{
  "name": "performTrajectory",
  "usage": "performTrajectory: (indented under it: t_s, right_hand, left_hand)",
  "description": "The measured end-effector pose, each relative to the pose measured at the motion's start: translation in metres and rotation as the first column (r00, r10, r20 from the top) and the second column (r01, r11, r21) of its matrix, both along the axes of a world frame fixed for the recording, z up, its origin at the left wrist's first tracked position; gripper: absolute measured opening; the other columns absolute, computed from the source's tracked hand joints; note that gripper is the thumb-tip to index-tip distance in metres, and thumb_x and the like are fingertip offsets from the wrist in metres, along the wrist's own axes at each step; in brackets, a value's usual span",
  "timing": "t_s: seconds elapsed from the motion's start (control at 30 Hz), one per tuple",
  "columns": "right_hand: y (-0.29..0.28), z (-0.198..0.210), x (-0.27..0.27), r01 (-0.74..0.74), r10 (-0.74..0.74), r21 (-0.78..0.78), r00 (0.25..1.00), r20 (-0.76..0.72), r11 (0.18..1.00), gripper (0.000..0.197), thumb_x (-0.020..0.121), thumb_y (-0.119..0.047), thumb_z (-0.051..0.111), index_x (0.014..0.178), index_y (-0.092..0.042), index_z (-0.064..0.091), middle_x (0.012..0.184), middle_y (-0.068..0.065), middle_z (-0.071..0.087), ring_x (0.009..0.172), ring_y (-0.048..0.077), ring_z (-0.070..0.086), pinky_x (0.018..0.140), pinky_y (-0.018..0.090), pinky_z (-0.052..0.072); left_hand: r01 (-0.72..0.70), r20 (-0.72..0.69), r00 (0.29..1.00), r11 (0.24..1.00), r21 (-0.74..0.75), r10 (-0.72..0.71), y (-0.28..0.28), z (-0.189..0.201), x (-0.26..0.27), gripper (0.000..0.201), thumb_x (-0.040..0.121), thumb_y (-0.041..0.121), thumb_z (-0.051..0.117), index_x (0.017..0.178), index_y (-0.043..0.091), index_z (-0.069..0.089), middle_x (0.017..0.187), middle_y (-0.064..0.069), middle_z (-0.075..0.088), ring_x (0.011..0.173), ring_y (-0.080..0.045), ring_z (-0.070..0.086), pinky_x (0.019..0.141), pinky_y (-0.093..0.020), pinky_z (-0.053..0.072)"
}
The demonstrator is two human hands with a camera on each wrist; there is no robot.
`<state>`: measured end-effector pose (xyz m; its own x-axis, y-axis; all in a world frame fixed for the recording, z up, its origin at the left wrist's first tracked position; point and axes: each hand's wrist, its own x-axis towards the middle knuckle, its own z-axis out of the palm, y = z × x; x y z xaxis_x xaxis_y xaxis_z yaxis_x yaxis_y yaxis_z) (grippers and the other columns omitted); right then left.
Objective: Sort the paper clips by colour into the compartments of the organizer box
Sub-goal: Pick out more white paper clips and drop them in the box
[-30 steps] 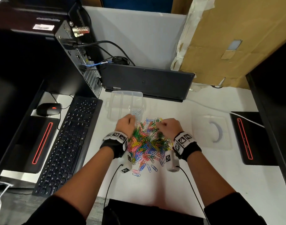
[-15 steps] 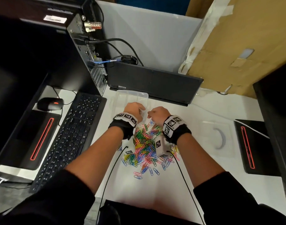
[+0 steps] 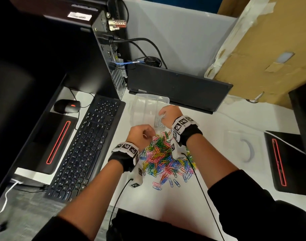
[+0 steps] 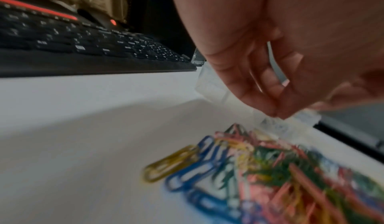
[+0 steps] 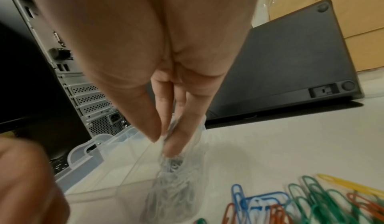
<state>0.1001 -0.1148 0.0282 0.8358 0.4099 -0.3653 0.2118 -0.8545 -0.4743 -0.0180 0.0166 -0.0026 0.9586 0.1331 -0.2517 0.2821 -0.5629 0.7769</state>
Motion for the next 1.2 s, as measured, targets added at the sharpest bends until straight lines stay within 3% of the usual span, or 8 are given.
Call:
performTrajectory:
  t_s: [0.1, 0.23, 0.33, 0.53, 0.63, 0.77, 0.93, 1.2]
  right_hand:
    - [0.001, -0.003, -0.004, 0.000, 0.001, 0.045, 1.000, -0.011, 0.999, 0.033, 0.087, 0.001, 0.058, 0.116, -0.009, 0.069, 0.124, 0.008, 0.064, 0.118, 0.024, 0.058, 0.100, 0.031, 0.048]
    - [-0.017, -0.001, -0.010, 0.038, -0.048, 0.219, 0.998, 0.041, 0.975, 0.030, 0.087, 0.003, 0.054, 0.107, -0.009, 0.073, 0.109, 0.005, 0.070, 0.102, 0.019, 0.065, 0.084, 0.021, 0.050]
    - [-0.045, -0.009, -0.016, 0.183, -0.216, 0.314, 0.974, 0.073, 0.932, 0.028, 0.087, 0.002, 0.052, 0.089, -0.013, 0.075, 0.087, -0.003, 0.068, 0.085, 0.019, 0.070, 0.076, 0.028, 0.057]
    - [-0.084, -0.030, -0.043, 0.224, -0.231, 0.168, 0.973, 0.023, 0.960, 0.019, 0.084, -0.006, 0.063, 0.081, -0.018, 0.078, 0.083, 0.000, 0.074, 0.075, 0.010, 0.067, 0.071, 0.023, 0.056]
    - [-0.074, -0.044, -0.054, 0.284, -0.277, 0.168, 0.959, -0.062, 0.944, 0.007, 0.080, -0.018, 0.075, 0.086, -0.021, 0.077, 0.082, -0.003, 0.074, 0.074, 0.007, 0.066, 0.078, 0.029, 0.059]
    - [-0.054, -0.049, -0.065, 0.295, -0.295, 0.132, 0.955, -0.018, 0.947, 0.022, 0.076, -0.039, 0.080, 0.090, -0.022, 0.075, 0.084, -0.006, 0.072, 0.078, 0.011, 0.066, 0.073, 0.026, 0.056]
    - [-0.051, -0.049, -0.065, 0.251, -0.250, 0.127, 0.968, -0.030, 0.960, 0.021, 0.080, -0.040, 0.077, 0.085, -0.019, 0.076, 0.082, -0.005, 0.071, 0.077, 0.011, 0.065, 0.071, 0.024, 0.053]
    - [-0.080, -0.049, -0.057, 0.338, -0.318, 0.150, 0.937, -0.144, 0.929, 0.010, 0.078, -0.032, 0.080, 0.075, -0.026, 0.073, 0.073, -0.012, 0.067, 0.071, 0.006, 0.063, 0.063, 0.018, 0.049]
  left_hand:
    - [0.095, 0.018, 0.995, 0.992, 0.080, -0.097, -0.005, -0.011, -0.009, 0.029, 0.077, -0.005, 0.063, 0.088, 0.018, 0.078, 0.086, 0.004, 0.073, 0.074, -0.009, 0.063, 0.070, -0.007, 0.046]
    - [0.165, 0.017, 0.985, 0.963, 0.212, -0.173, -0.018, -0.015, -0.009, 0.028, 0.082, 0.006, 0.063, 0.105, 0.018, 0.074, 0.106, -0.003, 0.071, 0.087, -0.021, 0.066, 0.083, -0.028, 0.053]
    - [0.132, 0.044, 0.987, 0.945, 0.300, -0.152, -0.027, -0.016, -0.005, 0.024, 0.086, 0.014, 0.063, 0.107, 0.015, 0.072, 0.108, -0.006, 0.070, 0.094, -0.026, 0.064, 0.085, -0.031, 0.051]
    - [0.125, -0.005, 0.991, 0.898, 0.422, -0.136, -0.042, -0.017, 0.003, 0.020, 0.088, 0.023, 0.063, 0.104, 0.015, 0.072, 0.100, -0.009, 0.063, 0.087, -0.029, 0.063, 0.078, -0.035, 0.053]
    - [0.143, -0.048, 0.990, 0.880, 0.452, -0.136, -0.043, -0.016, 0.002, 0.017, 0.089, 0.023, 0.063, 0.101, 0.016, 0.072, 0.101, -0.009, 0.064, 0.089, -0.028, 0.063, 0.078, -0.033, 0.052]
    - [0.148, -0.114, 0.987, 0.893, 0.424, -0.109, -0.035, -0.013, 0.001, 0.016, 0.089, 0.020, 0.060, 0.094, 0.021, 0.075, 0.100, -0.005, 0.070, 0.090, -0.024, 0.065, 0.078, -0.030, 0.050]
    - [0.111, -0.177, 0.983, 0.940, 0.324, -0.055, -0.019, -0.015, -0.004, 0.014, 0.084, 0.017, 0.061, 0.080, 0.019, 0.074, 0.084, 0.000, 0.073, 0.084, -0.021, 0.067, 0.072, -0.023, 0.050]
    - [0.171, -0.116, 0.984, 0.887, 0.429, -0.134, -0.008, -0.016, -0.005, 0.025, 0.086, 0.015, 0.062, 0.107, 0.029, 0.068, 0.102, 0.004, 0.066, 0.092, -0.019, 0.064, 0.083, -0.032, 0.054]
